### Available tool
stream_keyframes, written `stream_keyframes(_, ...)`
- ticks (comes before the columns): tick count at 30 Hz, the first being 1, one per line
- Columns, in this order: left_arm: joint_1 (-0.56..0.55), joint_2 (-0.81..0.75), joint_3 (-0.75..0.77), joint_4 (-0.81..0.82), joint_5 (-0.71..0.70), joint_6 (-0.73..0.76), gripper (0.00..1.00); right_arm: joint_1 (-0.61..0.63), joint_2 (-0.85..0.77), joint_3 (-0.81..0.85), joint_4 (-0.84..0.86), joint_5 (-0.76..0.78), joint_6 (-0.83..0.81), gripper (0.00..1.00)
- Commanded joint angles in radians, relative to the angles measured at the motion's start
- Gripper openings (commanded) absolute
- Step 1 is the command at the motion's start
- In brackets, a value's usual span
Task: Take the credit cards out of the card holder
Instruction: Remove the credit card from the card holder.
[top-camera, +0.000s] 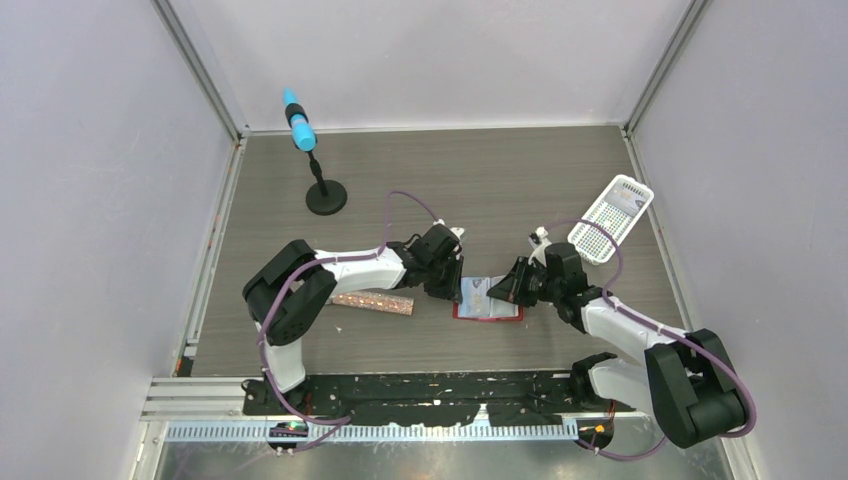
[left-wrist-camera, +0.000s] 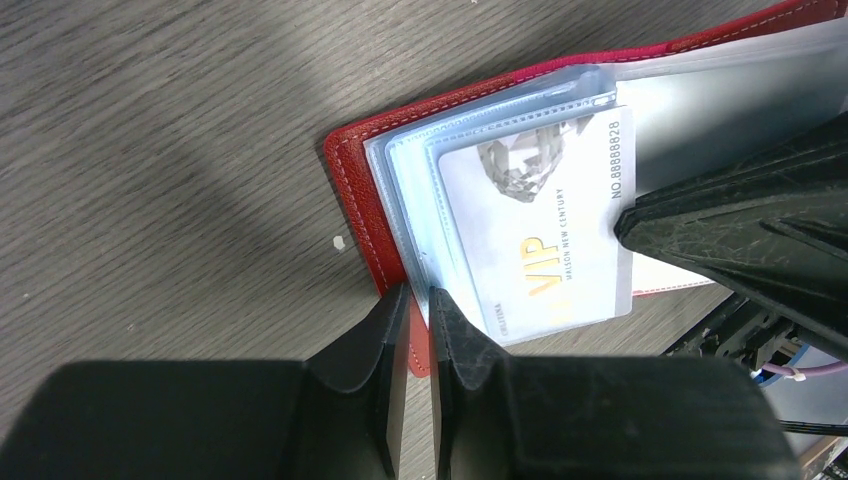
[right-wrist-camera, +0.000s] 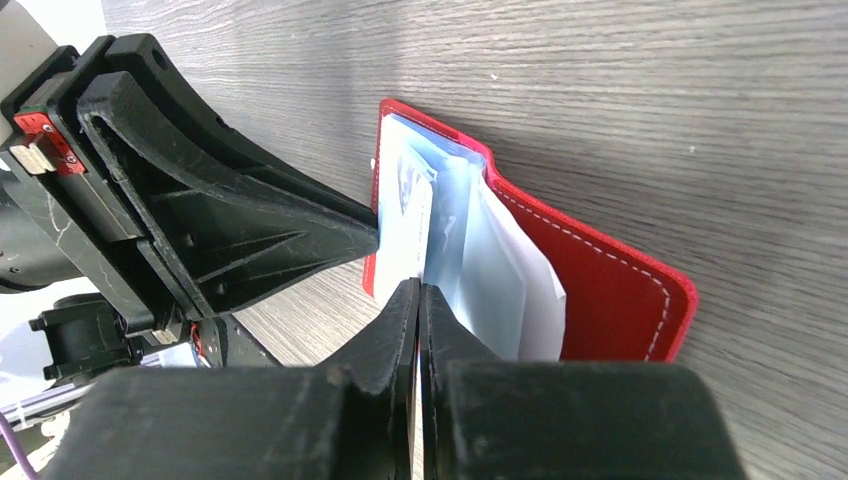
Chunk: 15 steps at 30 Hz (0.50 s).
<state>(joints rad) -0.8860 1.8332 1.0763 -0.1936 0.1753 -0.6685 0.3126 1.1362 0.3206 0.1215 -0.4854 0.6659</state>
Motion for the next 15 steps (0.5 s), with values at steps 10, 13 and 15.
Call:
stream_keyframes(10,0.001,0.025,-0.019,-0.067,-0.049,0.017,0.15,-0.035,-0.067,-0.026,0.062,-0.074,0.036,0.05)
stream_keyframes(13,0.001,0.022,-0.021,-0.067,-0.049,0.015,0.15,-0.036,-0.079,-0.022,0.048,-0.072,0.038,0.06)
stream_keyframes(15,0.001,0.020,-0.025,-0.066,-0.049,0.015,0.15,-0.037,-0.090,-0.021,0.042,-0.072,0.039,0.10)
